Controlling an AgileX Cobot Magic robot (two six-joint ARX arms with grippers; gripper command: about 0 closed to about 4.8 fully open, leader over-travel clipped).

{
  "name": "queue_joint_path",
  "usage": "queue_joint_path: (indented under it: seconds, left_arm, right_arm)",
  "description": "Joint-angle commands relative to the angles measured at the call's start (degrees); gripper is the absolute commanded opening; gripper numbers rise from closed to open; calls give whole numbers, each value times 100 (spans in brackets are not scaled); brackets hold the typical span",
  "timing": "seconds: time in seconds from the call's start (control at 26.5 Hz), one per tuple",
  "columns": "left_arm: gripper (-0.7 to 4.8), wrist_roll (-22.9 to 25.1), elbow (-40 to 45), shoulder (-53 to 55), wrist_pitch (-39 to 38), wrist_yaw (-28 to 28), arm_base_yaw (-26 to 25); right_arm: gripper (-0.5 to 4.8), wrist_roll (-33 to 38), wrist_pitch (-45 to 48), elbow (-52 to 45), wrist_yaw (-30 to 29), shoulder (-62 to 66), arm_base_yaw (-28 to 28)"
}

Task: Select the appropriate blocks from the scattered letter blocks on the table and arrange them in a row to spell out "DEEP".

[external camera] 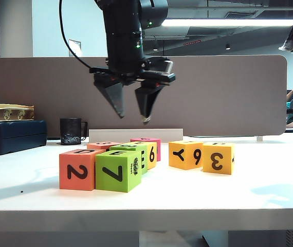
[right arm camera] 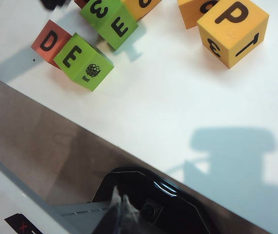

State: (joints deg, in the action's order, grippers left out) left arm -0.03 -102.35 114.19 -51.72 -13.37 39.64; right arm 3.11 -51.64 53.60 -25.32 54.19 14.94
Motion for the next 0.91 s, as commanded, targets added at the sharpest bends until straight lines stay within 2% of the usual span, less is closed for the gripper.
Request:
queue_joint_path:
  seconds: [0.04,0.11,0.23,0.38,0.57,0.91]
  left_arm:
    - [314,2,-15,-22,479,431,-7]
    - [322,4,-13,-17,780,481,-7]
    - [380,2,-13,2,997,481,-17]
    - [381,-24,-13,116,1073,581,-98]
    - [381,-348,-13,302,933,782,-251]
    - [379,-358,-11,468,804,1062,-352]
  right_arm:
    - [-5,-33,85,17,-26,-17,4]
    - [-6,-33,85,17,-26,-17,4]
    - [-6,-33,85,17,-28,-17,4]
    - [-6,-33,83,17,-28,-17,4]
    - [-6,-33,85,17,-28,-17,4]
    - [-5,-33,90,17,-20,-17,4]
